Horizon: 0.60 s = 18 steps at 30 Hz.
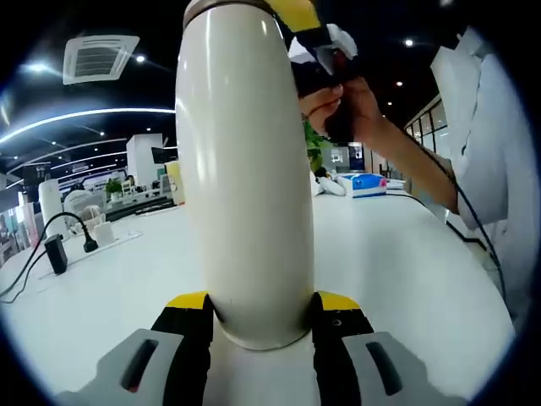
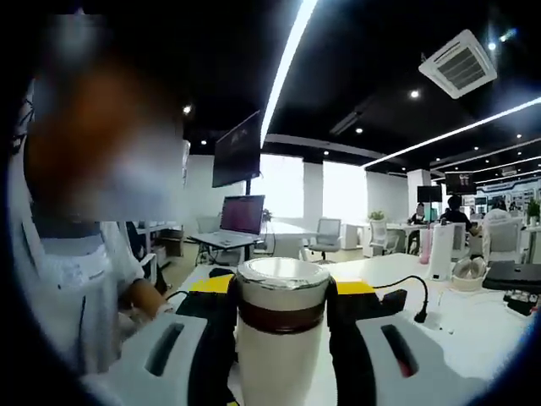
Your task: Grasp the water cup twist off the cup lid place the cup lid on the table
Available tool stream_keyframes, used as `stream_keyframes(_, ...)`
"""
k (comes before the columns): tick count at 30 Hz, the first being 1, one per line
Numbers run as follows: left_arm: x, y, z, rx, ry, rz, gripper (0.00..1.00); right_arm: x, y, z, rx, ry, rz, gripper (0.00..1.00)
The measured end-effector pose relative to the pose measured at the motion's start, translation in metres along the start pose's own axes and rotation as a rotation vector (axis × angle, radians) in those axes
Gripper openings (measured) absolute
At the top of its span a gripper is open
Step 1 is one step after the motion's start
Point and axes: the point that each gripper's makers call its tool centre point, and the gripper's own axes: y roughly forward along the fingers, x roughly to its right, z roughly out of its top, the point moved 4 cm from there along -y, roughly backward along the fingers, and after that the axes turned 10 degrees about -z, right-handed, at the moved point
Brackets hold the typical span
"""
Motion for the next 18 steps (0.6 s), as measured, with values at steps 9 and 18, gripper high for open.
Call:
stream_keyframes(9, -0.001, 0.002, 0.000, -0.002, -0.003, 0.000, 0.48, -0.001, -0.001, 0.001, -0.026, 0.012, -0.028, 0.45)
stream_keyframes(18, 0.000, 0.003, 0.000, -0.005, 0.003, -0.004, 0.47, -0.014, -0.008, 0.016, -0.053, -0.050, -0.189, 0.54)
